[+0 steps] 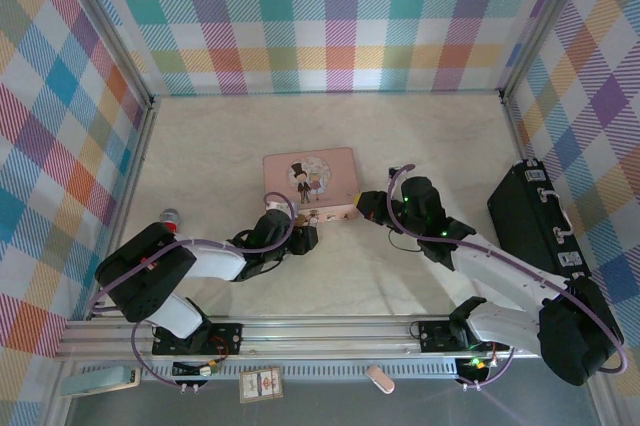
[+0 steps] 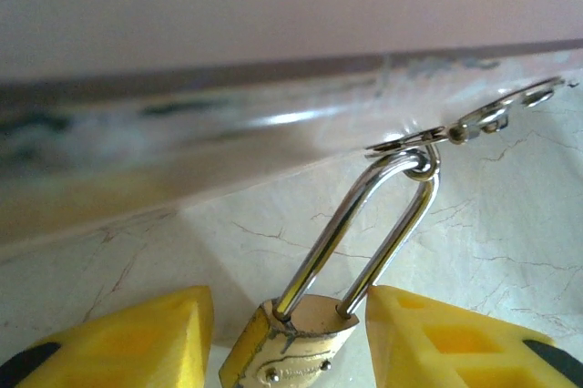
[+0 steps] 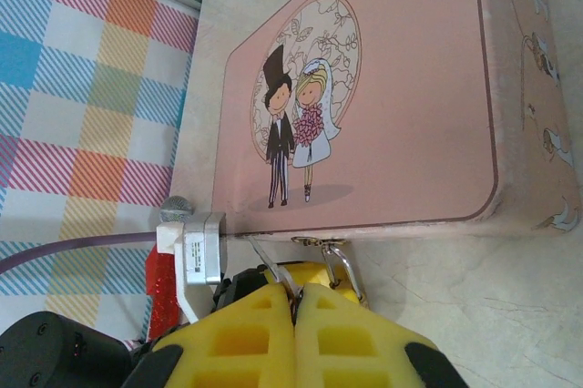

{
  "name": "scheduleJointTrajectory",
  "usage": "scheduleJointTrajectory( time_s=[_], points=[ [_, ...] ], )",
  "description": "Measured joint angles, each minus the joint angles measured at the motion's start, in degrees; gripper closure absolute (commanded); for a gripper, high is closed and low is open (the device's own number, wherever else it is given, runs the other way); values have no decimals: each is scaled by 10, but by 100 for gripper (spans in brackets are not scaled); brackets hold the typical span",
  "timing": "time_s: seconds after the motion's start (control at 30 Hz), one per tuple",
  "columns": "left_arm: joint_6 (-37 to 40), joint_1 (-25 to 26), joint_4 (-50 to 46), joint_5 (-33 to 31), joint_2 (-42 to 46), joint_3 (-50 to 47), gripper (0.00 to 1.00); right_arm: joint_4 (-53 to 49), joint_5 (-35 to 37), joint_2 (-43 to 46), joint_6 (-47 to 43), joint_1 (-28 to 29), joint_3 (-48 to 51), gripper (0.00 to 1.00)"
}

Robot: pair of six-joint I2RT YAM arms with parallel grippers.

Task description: Unlock the padlock with the key

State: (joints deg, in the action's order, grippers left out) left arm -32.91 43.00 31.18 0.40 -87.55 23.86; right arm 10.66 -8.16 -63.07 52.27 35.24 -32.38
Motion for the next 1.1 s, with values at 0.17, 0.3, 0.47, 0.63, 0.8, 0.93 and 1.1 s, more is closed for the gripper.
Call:
scheduleJointTrajectory(
  time_s=[0.17, 0.3, 0.47, 0.63, 0.8, 0.93, 1.1],
  points=[
    [19, -2, -9, 8, -11, 22, 51, 0, 0, 0, 1, 0, 0, 100],
    [39, -5, -12, 21, -26, 48, 52, 0, 0, 0, 7, 0, 0, 100],
    [52, -6, -23, 36, -44, 63, 62, 0, 0, 0, 11, 0, 0, 100],
    [53, -7, -23, 44, -49, 64, 72, 0, 0, 0, 11, 0, 0, 100],
    [42, -8, -3, 52, -59, 64, 81, 0, 0, 0, 13, 0, 0, 100],
    [30, -8, 15, 59, -66, 64, 88, 0, 0, 0, 13, 0, 0, 100],
    [24, -7, 20, 60, -67, 64, 92, -1, 0, 0, 19, 0, 2, 100]
  ],
)
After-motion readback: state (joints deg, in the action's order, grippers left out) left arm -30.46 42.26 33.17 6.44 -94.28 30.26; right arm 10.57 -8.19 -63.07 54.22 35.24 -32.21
